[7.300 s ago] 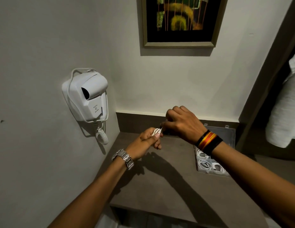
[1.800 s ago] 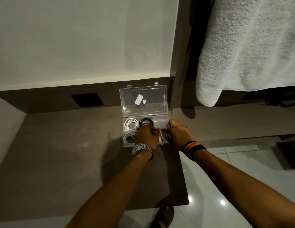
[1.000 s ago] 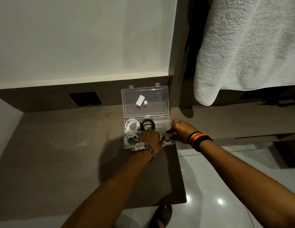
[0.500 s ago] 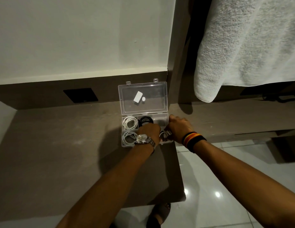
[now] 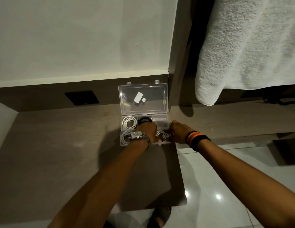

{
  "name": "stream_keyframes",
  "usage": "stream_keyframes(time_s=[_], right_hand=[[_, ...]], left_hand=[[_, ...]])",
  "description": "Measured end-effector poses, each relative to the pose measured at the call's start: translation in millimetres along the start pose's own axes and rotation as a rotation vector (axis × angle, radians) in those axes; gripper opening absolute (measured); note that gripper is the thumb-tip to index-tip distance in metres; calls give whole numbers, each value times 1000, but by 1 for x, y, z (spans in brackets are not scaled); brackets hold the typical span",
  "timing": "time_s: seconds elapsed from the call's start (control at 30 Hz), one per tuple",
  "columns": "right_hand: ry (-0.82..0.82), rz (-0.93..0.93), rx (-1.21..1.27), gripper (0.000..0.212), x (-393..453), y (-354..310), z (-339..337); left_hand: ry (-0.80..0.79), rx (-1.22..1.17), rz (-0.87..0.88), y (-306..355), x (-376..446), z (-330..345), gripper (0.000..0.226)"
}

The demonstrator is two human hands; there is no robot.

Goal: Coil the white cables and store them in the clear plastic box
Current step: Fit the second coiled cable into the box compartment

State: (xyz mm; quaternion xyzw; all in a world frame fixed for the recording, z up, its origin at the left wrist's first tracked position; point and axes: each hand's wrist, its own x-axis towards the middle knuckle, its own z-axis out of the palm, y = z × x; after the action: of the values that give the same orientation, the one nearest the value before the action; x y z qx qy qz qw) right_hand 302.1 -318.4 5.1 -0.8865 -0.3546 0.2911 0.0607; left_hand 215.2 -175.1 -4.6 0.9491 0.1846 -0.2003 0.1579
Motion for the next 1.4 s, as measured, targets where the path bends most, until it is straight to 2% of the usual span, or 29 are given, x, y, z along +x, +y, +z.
stream_keyframes(time_s=[0.1,0.27,0.37,0.5,0.67,0.77,0.87,0.97,1.03,1.17,1.23,1.3,1.4], right_hand=[[43,22,-50,46,4,-5,5],[139,52,-137,39,7,-11,16],[164,43,-235,35,7,-12,16],[239,24,-187,38,2,-10,20],[269,38,-103,43,-4,-8,25],[203,47,-20,26,0,-8,20],[113,141,231,8,4,-7,9],[76,189,345,8,6,-3,-1],[70,192,340,4,5,-3,-1],[74,211,219,7,4,-10,8],[93,198,153,9,5,-12,11],[133,177,75,13,5,-14,15],[179,149,-4,23,7,-13,20]], left_hand=[[26,104,10,6,-1,-1,38],[175,324,60,19,-8,6,19],[192,335,65,21,-9,7,19],[231,233,68,16,-11,7,25],[262,23,-25,7,-15,12,33],[269,-92,-27,3,-18,10,29],[341,-281,-28,-11,-20,6,30],[518,-289,-35,-33,-19,2,23],[572,-306,-46,-51,-21,-4,17],[522,-276,34,-57,-28,-10,15],[386,-207,142,-38,-30,-6,25],[275,-178,115,-14,-34,-1,27],[257,-96,50,3,-29,9,30]])
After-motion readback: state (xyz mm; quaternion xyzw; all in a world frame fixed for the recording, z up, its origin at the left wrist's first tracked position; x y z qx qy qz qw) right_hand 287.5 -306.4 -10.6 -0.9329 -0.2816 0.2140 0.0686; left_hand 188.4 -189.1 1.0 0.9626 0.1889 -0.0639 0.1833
